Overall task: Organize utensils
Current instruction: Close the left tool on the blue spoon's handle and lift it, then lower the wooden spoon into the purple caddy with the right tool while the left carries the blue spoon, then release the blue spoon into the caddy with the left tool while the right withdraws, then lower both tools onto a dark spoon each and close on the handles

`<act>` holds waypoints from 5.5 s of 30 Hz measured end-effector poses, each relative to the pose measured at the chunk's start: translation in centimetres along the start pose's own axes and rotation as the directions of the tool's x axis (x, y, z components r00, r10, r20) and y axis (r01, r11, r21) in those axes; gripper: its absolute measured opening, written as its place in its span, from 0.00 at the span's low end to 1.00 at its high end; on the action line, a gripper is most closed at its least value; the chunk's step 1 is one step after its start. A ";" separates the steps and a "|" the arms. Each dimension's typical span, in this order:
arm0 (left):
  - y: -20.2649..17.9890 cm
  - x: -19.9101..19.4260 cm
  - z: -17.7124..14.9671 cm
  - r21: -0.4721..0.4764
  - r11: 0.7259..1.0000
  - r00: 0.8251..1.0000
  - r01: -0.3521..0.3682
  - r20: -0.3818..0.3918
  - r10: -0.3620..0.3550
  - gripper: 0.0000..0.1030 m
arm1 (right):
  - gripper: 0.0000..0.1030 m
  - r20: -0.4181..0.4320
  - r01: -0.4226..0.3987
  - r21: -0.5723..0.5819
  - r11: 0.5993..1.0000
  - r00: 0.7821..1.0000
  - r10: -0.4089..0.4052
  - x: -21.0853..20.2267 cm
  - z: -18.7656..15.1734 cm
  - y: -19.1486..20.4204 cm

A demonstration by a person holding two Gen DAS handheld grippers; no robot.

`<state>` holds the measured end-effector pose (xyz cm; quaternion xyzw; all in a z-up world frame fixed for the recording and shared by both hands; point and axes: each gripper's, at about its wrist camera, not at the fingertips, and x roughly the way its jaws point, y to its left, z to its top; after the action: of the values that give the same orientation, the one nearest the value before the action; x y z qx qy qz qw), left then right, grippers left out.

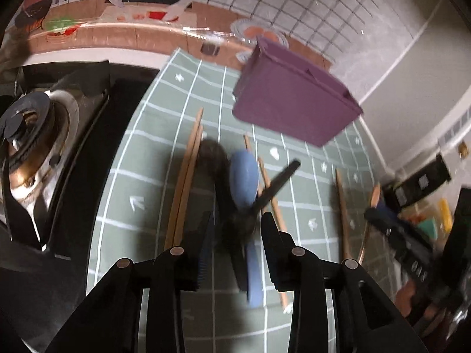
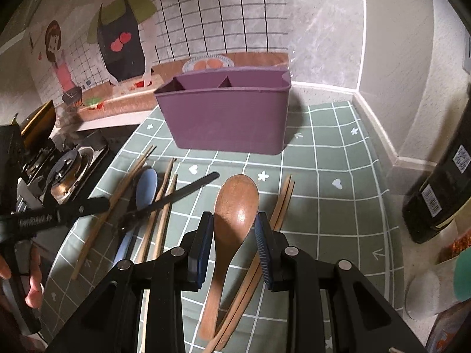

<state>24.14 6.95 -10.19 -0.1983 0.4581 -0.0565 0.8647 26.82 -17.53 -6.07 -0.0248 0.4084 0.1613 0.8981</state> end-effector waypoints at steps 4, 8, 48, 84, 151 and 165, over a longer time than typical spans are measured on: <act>0.5 0.2 -1.4 -0.080 0.997 1.000 0.013 -0.021 -0.015 0.33 | 0.26 -0.012 -0.008 0.010 1.000 1.000 0.008 0.5 -0.3 -0.4; 0.2 0.5 -1.2 -0.083 0.996 1.000 0.007 -0.017 -0.009 0.33 | 0.26 -0.016 -0.009 0.008 1.000 1.000 0.009 0.6 -0.5 -0.5; -3.5 0.8 1.9 0.129 0.990 0.991 -0.047 0.127 0.031 0.34 | 0.26 0.012 -0.028 -0.020 0.999 1.000 0.028 0.1 -0.7 -0.1; -11.6 -6.6 20.7 0.189 0.982 0.752 -0.008 0.649 -0.119 0.34 | 0.26 0.522 0.173 -0.026 0.985 0.843 -0.134 -8.4 19.9 0.5; 2.5 -5.4 -0.3 0.025 0.999 0.994 -0.027 0.105 0.024 0.43 | 0.11 -0.257 -0.193 -0.352 0.916 0.961 0.104 9.9 2.8 4.2; 1.5 -4.6 0.2 0.059 0.997 0.995 0.050 0.083 -0.055 0.43 | 0.12 -0.301 -0.279 -0.348 0.895 0.937 0.175 3.2 -2.2 2.4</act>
<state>21.51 9.69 -7.17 -0.1877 0.4138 -0.0839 0.8869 26.45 -14.81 -9.69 -0.1739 0.4837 0.3384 0.7882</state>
